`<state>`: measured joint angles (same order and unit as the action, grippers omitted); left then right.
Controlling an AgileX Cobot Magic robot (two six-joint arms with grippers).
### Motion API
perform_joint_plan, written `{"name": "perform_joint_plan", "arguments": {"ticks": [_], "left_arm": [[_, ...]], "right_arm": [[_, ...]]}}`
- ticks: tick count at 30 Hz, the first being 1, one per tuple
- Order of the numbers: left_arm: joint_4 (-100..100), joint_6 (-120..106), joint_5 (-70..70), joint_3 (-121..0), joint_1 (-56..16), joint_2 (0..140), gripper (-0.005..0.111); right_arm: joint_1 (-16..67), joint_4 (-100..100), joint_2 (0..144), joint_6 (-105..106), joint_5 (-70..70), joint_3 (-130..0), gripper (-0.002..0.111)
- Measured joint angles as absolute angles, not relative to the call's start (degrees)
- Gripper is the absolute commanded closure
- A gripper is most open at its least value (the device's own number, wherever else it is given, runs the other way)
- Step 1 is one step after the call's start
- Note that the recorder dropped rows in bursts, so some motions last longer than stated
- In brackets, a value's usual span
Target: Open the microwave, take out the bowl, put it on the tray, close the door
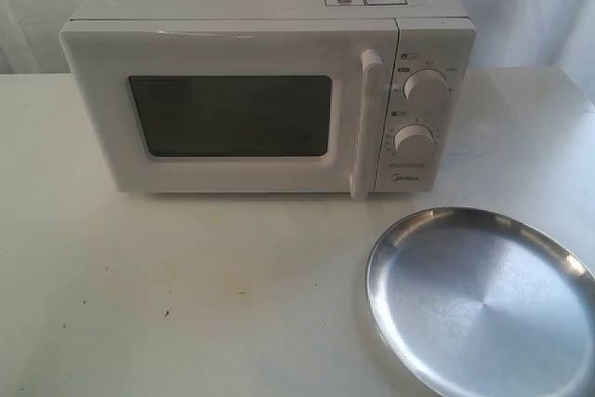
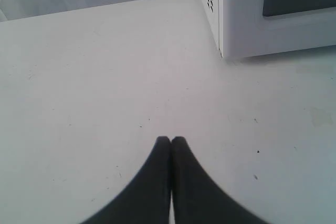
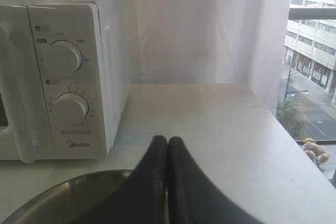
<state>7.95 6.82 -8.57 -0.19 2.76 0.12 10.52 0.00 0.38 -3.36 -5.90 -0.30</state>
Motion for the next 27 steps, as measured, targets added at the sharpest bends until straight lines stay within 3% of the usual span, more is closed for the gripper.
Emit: {"name": "perform_joint_plan", "arguments": {"ticks": [16,27], "left_arm": [[8.0,6.8,-8.6,-0.2,2.8,0.1,0.107],[8.0,6.8,-8.6,-0.2,2.8,0.1,0.107]], "right_arm": [[10.5,0.0,0.4,-3.5,-5.1,-0.3,0.108],[10.5,0.3,0.4,-17.6,-3.9,-0.3,0.108]]}}
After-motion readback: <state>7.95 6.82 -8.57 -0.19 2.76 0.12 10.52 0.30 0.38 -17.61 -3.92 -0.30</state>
